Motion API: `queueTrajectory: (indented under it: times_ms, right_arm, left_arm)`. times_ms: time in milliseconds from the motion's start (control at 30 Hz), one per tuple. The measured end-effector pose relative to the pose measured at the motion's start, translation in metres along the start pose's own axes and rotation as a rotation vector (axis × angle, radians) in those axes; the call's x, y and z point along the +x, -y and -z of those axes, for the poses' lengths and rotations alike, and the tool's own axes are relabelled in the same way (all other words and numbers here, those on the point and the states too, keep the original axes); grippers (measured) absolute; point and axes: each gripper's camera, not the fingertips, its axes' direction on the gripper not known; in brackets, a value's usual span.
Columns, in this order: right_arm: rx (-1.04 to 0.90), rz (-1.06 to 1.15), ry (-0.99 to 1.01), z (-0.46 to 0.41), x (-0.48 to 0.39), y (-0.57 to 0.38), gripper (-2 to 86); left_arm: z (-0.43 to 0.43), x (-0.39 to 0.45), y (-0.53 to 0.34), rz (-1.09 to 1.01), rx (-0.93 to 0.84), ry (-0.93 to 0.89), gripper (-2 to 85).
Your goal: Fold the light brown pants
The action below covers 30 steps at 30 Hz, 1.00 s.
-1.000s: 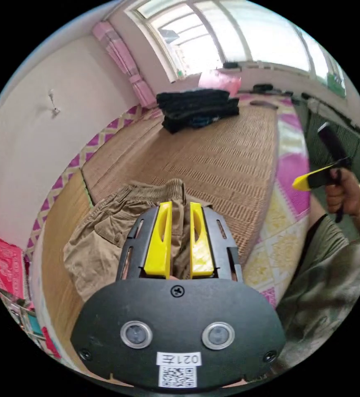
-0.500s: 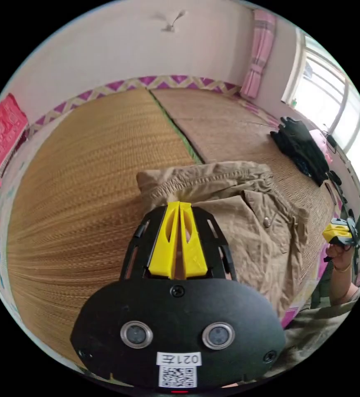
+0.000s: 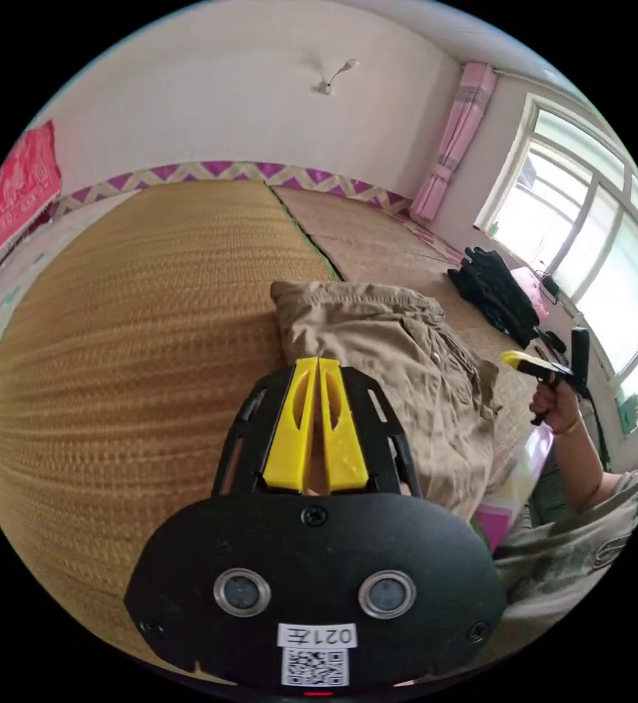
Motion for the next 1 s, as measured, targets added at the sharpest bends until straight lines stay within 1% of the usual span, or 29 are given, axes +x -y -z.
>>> queueTrajectory:
  times_ms: [33,67,100,133,167,200,233,267,300,367,400,433,500,533,600,667,800,867,1000]
  right_arm:
    - [-0.002,-0.060,-0.026,0.002,0.025,0.002,10.0]
    - [-0.048,-0.110,-0.026,-0.008,0.051,0.005,11.6]
    - [-0.072,-0.138,-0.007,-0.016,0.065,0.006,12.1]
    - [-0.132,-0.206,0.079,-0.036,0.095,0.006,12.9]
    - [-0.161,-0.278,0.196,-0.057,0.124,0.004,13.3]
    - [-0.163,-0.325,0.258,-0.066,0.139,0.002,13.3]
    - [-0.177,-0.399,0.365,-0.085,0.163,-0.002,13.3]
    - [-0.172,-0.444,0.435,-0.099,0.180,-0.004,12.9]
    - [-0.172,-0.463,0.458,-0.106,0.188,-0.005,12.7]
    - [-0.184,-0.512,0.535,-0.131,0.211,-0.002,11.3]
    - [-0.190,-0.518,0.549,-0.138,0.215,-0.001,10.7]
    - [-0.210,-0.515,0.560,-0.151,0.219,0.003,9.1]
    - [-0.248,-0.506,0.544,-0.169,0.221,0.009,6.5]
    - [-0.250,-0.501,0.547,-0.176,0.222,0.012,5.5]
    - [-0.247,-0.496,0.537,-0.175,0.222,0.018,4.8]
    - [-0.245,-0.429,0.498,-0.166,0.208,0.040,4.4]
    - [-0.236,-0.325,0.477,-0.163,0.166,0.093,4.2]
    - [-0.249,-0.245,0.445,-0.179,0.126,0.145,4.1]
    - [-0.279,-0.114,0.450,-0.236,0.049,0.235,4.1]
  left_arm:
    - [-0.003,-0.022,-0.026,0.039,-0.029,-0.030,4.6]
    - [-0.006,-0.033,-0.039,0.063,-0.050,-0.051,6.6]
    - [-0.016,-0.058,-0.062,0.118,-0.094,-0.124,10.7]
    - [-0.029,-0.083,-0.083,0.182,-0.139,-0.239,14.0]
    - [-0.037,-0.094,-0.092,0.213,-0.162,-0.299,15.7]
    - [-0.054,-0.113,-0.109,0.262,-0.197,-0.429,17.0]
    - [-0.070,-0.126,-0.125,0.299,-0.210,-0.525,17.6]
    - [-0.077,-0.131,-0.131,0.309,-0.214,-0.554,17.6]
    - [-0.092,-0.136,-0.141,0.319,-0.226,-0.576,17.2]
    - [-0.115,-0.139,-0.149,0.322,-0.249,-0.576,15.8]
    - [-0.135,-0.141,-0.153,0.332,-0.271,-0.599,14.2]
    - [-0.159,-0.141,-0.157,0.350,-0.308,-0.622,10.7]
    - [-0.192,-0.144,-0.168,0.376,-0.350,-0.624,5.8]
    - [-0.204,-0.148,-0.177,0.378,-0.348,-0.626,3.8]
    - [-0.207,-0.156,-0.192,0.376,-0.323,-0.649,2.5]
    - [-0.200,-0.160,-0.207,0.373,-0.275,-0.673,1.6]
    - [-0.147,-0.181,-0.230,0.354,-0.142,-0.709,0.4]
    - [-0.115,-0.201,-0.239,0.357,-0.092,-0.706,0.4]
    - [-0.023,-0.264,-0.267,0.374,0.049,-0.589,0.8]
